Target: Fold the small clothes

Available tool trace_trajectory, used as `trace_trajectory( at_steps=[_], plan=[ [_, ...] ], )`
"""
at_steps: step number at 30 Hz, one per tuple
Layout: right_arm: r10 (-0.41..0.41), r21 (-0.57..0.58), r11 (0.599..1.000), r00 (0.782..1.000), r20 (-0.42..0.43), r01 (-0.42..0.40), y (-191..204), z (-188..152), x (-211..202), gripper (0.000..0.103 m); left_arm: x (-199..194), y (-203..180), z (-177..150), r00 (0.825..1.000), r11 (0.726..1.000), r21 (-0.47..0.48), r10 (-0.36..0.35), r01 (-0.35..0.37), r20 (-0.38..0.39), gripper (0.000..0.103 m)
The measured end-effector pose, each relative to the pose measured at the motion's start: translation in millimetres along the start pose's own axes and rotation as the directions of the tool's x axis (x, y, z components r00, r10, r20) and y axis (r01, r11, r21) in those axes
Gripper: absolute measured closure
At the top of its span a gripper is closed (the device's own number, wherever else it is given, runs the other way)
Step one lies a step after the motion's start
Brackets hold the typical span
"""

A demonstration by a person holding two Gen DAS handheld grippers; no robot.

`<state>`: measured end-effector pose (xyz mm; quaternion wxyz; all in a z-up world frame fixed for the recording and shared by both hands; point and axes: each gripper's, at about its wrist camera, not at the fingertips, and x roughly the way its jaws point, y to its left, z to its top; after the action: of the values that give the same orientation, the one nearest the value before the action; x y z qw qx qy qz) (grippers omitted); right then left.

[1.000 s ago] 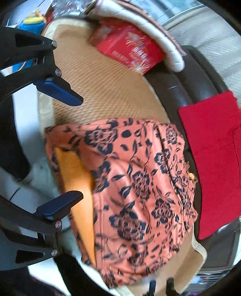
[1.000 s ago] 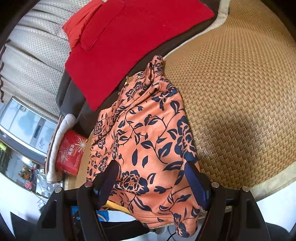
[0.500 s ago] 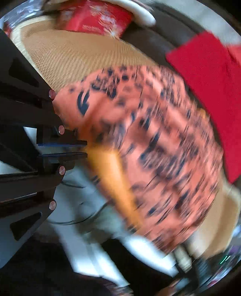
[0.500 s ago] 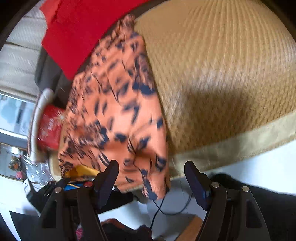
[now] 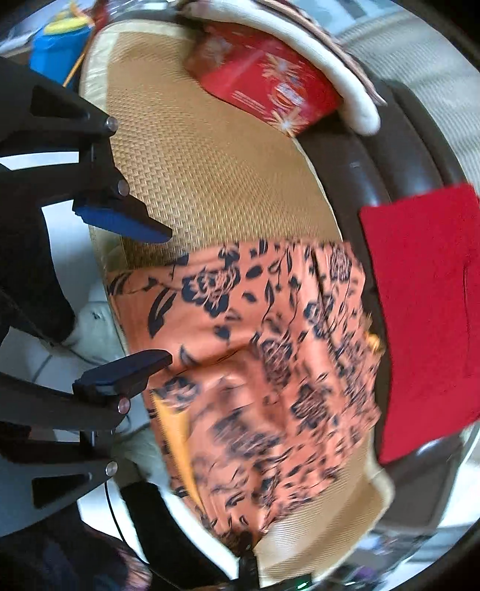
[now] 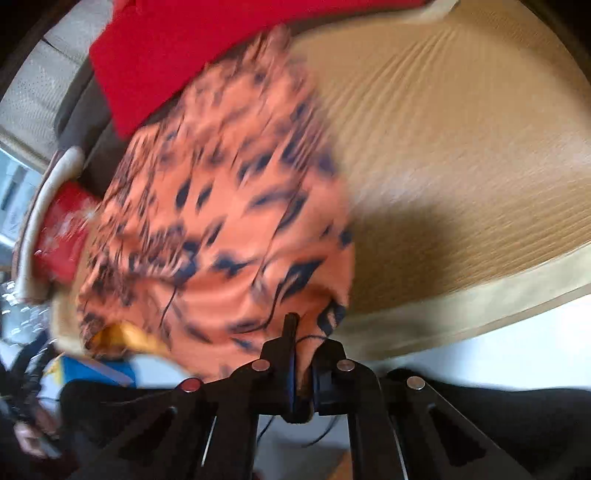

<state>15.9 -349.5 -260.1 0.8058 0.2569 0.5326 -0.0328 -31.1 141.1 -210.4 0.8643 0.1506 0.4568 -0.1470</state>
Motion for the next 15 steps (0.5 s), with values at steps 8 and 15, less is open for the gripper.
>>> trace_trajectory(
  at_steps=[8, 15],
  plan=[
    [0.031, 0.289, 0.956, 0.996, 0.078, -0.053, -61.5, 11.3, -21.1, 0.092, 32.9, 23.8, 8.3, 0.997, 0.988, -0.146, -0.053, 0.044, -0.063, 0.039],
    [0.172, 0.413, 0.883, 0.972, 0.158, -0.223, -88.3, 9.3, -28.3, 0.017, 82.9, 31.7, -10.1, 0.974, 0.936, -0.35, -0.108, 0.032, -0.201, 0.023]
  ],
)
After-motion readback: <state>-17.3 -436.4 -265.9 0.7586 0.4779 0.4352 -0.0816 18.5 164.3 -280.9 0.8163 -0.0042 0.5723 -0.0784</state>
